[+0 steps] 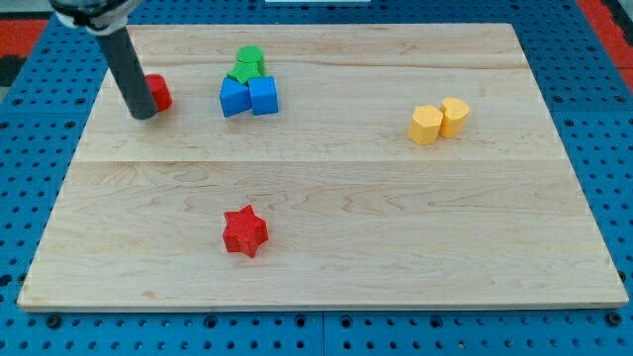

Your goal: Move the red circle towards the group of blocks

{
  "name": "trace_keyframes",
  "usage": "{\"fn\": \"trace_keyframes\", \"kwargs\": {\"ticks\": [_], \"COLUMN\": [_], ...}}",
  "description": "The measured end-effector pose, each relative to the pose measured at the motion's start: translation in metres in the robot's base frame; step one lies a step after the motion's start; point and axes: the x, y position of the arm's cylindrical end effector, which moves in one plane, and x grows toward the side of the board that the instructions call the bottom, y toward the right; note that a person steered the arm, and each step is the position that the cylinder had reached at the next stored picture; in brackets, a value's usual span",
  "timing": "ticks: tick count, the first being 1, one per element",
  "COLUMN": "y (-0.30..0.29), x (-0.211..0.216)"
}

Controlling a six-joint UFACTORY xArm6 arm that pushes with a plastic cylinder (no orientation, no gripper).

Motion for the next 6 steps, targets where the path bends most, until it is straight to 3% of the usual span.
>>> {"fn": "trace_keyframes", "kwargs": {"ticks": [3,4,6], "y": [-0.031,-0.008,0.076], "x": [-0.043,-0.068,-0.074]}}
